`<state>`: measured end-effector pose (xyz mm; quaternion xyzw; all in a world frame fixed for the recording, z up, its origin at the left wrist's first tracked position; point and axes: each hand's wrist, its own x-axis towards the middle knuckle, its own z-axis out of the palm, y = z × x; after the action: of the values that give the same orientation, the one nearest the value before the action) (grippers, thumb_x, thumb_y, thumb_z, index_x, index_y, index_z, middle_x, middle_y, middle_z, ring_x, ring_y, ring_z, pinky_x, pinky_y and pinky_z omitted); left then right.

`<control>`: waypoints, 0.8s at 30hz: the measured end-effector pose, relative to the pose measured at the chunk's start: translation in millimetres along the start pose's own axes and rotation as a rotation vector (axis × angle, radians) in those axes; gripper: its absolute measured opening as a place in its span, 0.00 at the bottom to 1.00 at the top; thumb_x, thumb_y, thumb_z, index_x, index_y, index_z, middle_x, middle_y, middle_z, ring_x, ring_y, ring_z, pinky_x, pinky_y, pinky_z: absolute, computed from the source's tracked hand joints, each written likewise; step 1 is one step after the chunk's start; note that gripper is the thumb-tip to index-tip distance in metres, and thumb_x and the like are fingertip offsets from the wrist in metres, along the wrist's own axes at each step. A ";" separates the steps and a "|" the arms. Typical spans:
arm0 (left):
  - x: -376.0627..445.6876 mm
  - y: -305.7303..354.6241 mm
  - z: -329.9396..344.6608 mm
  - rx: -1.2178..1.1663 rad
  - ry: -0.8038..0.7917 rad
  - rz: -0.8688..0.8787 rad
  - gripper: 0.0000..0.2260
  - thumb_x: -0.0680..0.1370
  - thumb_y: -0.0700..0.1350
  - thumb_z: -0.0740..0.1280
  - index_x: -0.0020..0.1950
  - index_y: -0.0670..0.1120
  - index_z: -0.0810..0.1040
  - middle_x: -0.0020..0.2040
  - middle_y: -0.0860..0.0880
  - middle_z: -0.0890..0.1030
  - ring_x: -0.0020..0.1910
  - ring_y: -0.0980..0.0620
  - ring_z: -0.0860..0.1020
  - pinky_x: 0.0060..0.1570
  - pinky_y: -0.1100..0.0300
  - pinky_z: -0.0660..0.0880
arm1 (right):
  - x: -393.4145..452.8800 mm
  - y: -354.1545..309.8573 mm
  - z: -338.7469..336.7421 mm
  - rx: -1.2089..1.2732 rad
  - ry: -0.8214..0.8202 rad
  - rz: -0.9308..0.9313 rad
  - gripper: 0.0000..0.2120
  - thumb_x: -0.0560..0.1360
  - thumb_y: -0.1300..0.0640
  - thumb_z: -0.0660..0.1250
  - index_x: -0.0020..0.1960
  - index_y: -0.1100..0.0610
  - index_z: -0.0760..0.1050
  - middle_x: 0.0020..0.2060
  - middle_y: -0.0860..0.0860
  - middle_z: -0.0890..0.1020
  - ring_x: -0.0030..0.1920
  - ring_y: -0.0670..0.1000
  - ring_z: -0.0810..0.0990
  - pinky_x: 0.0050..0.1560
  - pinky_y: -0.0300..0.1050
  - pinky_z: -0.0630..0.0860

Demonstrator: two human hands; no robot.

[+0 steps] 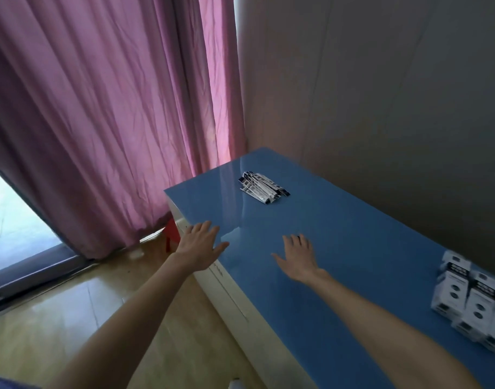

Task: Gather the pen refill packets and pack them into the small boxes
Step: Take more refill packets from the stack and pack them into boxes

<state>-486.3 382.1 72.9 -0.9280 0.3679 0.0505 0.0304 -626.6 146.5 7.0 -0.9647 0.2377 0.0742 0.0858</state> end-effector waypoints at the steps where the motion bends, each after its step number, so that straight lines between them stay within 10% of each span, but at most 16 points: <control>1: 11.0 -7.9 2.3 0.009 -0.005 0.019 0.30 0.84 0.65 0.52 0.81 0.49 0.61 0.80 0.46 0.63 0.78 0.43 0.63 0.77 0.47 0.58 | 11.8 -4.9 5.8 0.013 0.005 -0.004 0.34 0.84 0.38 0.55 0.81 0.59 0.54 0.78 0.57 0.63 0.80 0.61 0.54 0.79 0.57 0.53; 24: 336.3 -102.5 16.7 0.022 -0.168 0.429 0.26 0.82 0.53 0.64 0.79 0.48 0.64 0.81 0.46 0.61 0.75 0.43 0.68 0.69 0.50 0.67 | 286.3 -43.4 -1.6 -0.021 0.128 0.152 0.26 0.80 0.52 0.66 0.76 0.57 0.64 0.69 0.54 0.72 0.69 0.56 0.69 0.67 0.50 0.69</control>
<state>-173.7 229.7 19.2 -0.8208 0.5533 0.1287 0.0594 -355.2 56.4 -38.4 -0.9475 0.3145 0.0213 0.0543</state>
